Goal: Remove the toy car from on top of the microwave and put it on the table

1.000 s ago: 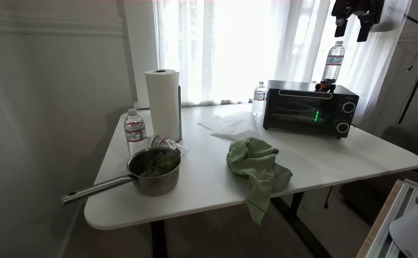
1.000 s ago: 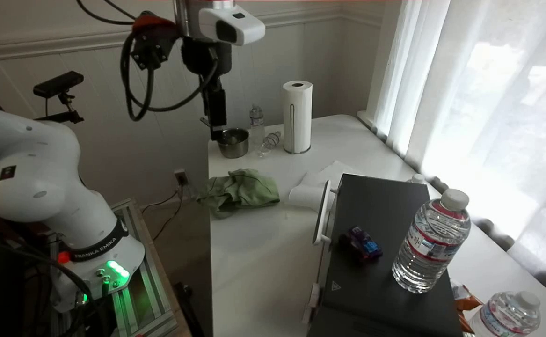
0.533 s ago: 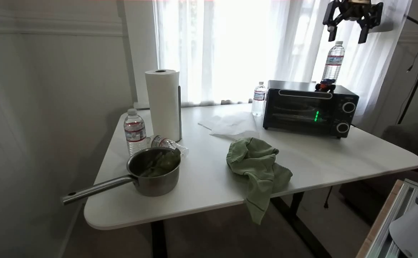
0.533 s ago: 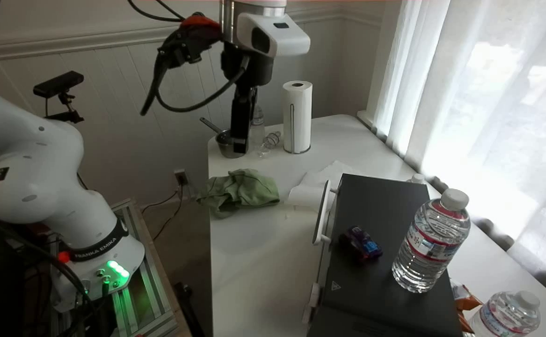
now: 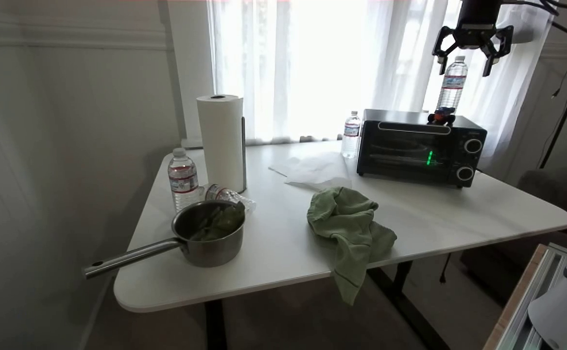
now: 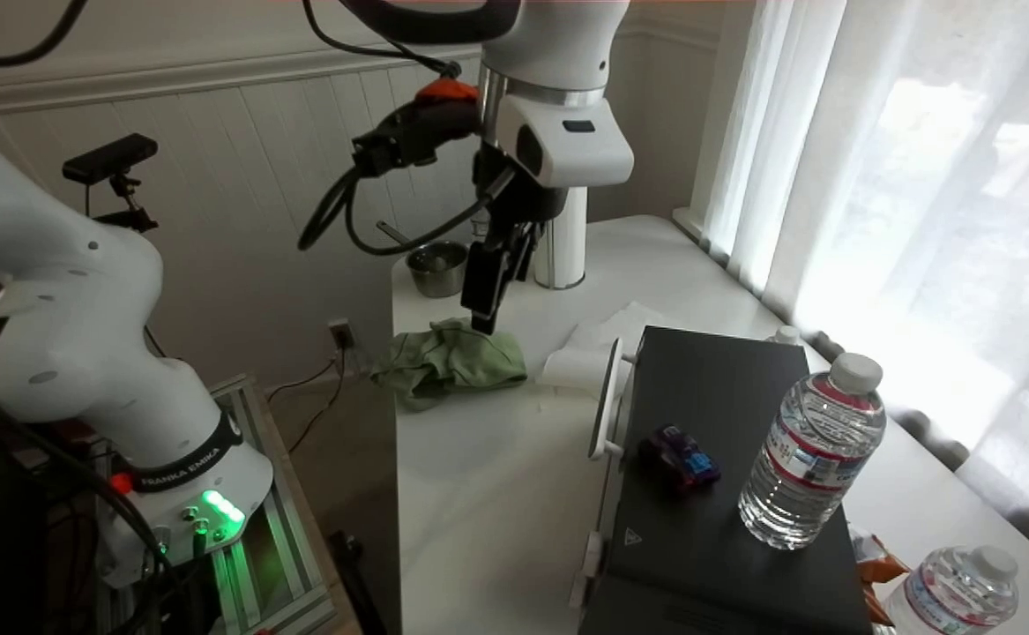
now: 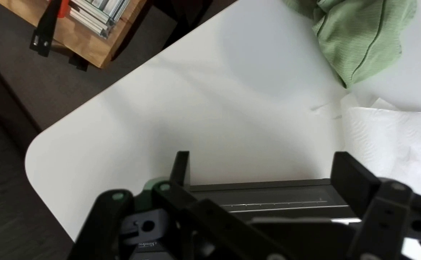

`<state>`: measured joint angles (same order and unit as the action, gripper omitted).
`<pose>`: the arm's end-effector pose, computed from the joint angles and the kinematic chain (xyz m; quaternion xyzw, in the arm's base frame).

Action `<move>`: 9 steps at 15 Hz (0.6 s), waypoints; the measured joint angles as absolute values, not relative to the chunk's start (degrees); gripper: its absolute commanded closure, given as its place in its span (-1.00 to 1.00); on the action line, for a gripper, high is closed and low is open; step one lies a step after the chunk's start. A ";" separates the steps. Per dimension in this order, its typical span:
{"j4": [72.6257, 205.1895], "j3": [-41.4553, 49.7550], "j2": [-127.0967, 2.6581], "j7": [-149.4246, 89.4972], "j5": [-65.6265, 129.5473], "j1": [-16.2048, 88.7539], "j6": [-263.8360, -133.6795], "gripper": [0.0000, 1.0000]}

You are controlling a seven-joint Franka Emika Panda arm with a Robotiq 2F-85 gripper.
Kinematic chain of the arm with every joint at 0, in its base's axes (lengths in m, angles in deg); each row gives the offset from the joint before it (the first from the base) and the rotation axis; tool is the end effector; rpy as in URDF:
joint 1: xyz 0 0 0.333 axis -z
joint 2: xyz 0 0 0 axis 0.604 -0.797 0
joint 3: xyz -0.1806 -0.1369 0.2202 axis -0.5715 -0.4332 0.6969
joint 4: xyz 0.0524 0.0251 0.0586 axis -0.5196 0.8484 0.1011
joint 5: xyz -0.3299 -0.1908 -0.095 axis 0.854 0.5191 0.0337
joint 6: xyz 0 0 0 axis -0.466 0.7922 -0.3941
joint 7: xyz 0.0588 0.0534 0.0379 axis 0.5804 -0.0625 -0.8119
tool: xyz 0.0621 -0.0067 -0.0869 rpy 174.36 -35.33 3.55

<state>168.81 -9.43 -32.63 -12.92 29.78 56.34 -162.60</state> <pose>0.3687 -0.2853 0.4842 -0.8727 0.4774 0.0945 0.0402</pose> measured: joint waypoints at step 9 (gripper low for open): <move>168.82 -9.18 -33.46 -5.85 29.22 56.60 -167.23 -1.00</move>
<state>168.82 -9.18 -33.46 -5.85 29.22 56.60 -167.23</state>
